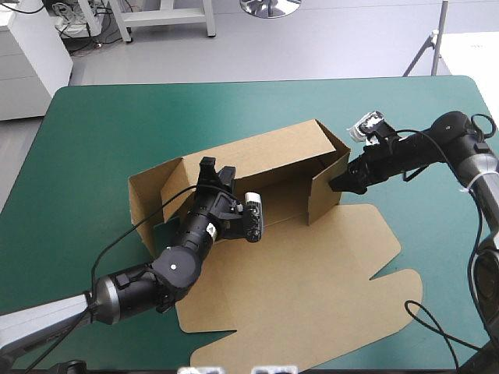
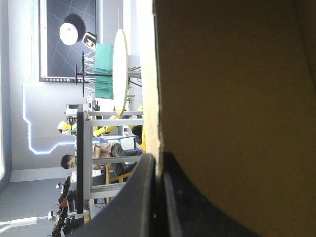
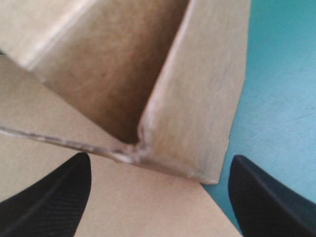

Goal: Fold the box

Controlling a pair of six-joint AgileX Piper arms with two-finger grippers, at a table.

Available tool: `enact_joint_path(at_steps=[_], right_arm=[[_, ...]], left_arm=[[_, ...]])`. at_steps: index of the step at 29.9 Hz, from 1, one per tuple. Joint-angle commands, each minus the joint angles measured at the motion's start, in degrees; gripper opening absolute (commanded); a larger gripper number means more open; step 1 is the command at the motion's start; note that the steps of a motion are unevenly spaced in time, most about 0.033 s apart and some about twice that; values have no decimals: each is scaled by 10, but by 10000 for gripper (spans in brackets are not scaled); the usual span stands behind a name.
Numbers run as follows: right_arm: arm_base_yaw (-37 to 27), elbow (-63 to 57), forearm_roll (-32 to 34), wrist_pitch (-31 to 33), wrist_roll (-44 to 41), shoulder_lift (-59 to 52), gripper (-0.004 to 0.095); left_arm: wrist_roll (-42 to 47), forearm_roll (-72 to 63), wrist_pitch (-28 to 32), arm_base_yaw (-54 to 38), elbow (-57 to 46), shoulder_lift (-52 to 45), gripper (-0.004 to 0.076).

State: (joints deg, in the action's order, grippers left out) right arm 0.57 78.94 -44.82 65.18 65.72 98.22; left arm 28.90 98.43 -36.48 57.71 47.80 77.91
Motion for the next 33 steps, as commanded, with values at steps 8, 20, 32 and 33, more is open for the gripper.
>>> enact_joint_path(at_steps=[8, 20, 32, 33], right_arm=[[0, 13, -58, -20, -2, -24, 740], [56, -37, -58, -95, -18, -24, 698], [61, -39, -86, -92, -23, -26, 185], [61, -39, -85, -88, -18, -26, 33]], left_arm=[[4, 32, 0, 1, 13, -18, -10], [4, 32, 3, 1, 13, -18, -10], [4, 32, 3, 1, 13, -18, -10], [4, 32, 3, 1, 13, -18, -10]])
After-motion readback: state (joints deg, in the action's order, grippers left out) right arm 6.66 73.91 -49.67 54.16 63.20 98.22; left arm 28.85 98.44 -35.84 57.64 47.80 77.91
